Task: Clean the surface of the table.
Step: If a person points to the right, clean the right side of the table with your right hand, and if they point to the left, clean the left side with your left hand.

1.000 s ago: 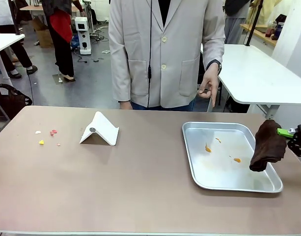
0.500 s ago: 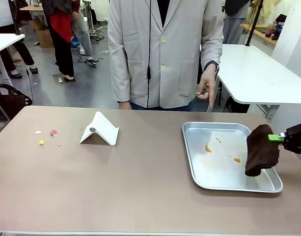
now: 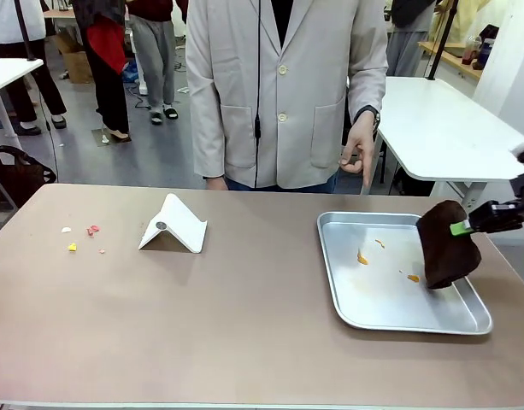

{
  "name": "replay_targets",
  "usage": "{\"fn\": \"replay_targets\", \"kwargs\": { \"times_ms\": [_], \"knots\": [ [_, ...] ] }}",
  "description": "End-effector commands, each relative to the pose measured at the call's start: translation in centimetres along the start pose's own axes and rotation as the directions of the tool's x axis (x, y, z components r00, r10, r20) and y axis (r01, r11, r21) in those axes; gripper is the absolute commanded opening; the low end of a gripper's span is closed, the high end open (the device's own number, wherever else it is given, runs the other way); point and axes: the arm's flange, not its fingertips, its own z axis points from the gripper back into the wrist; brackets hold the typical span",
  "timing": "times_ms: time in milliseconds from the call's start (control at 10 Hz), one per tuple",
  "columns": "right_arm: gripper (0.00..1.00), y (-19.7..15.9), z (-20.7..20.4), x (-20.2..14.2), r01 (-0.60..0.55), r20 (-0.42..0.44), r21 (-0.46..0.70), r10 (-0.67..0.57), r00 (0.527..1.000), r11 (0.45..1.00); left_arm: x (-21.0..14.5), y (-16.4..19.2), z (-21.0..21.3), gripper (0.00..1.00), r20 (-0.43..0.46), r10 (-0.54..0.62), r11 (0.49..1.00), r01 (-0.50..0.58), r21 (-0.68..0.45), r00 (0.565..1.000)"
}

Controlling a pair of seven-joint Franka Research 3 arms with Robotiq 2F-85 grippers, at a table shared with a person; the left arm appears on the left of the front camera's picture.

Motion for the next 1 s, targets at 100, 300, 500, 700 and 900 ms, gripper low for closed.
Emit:
{"fn": "replay_targets", "kwargs": {
  "times_ms": [100,300,500,700,900],
  "knots": [
    [0.09,2.5,-2.6,-1.3,0.015,-0.054,-0.183,-0.025,0.998,0.983,-0.2,-0.5,-0.1,0.00,-0.004,0.010,1.000,-0.010,0.005,1.000],
    [0.09,2.7,-3.8,-0.4,-0.005,-0.088,-0.219,-0.014,0.996,0.976,-0.2,-0.5,-0.1,0.00,-0.004,0.010,1.000,-0.010,0.005,1.000],
    [0.09,2.6,-4.5,-0.1,-0.014,-0.111,-0.227,-0.012,0.994,0.974,-0.2,-0.5,-0.1,0.00,-0.004,0.010,1.000,-0.010,0.005,1.000],
    [0.09,2.1,-5.9,0.2,-0.003,-0.136,-0.219,-0.028,0.990,0.976,-0.2,-0.5,-0.1,0.00,-0.004,0.010,1.000,-0.010,0.005,1.000],
    [0.09,1.7,-8.0,0.5,0.029,-0.156,-0.218,-0.064,0.986,0.976,-0.2,-0.5,-0.1,0.00,-0.004,0.010,1.000,-0.010,0.005,1.000]
  ]
}}
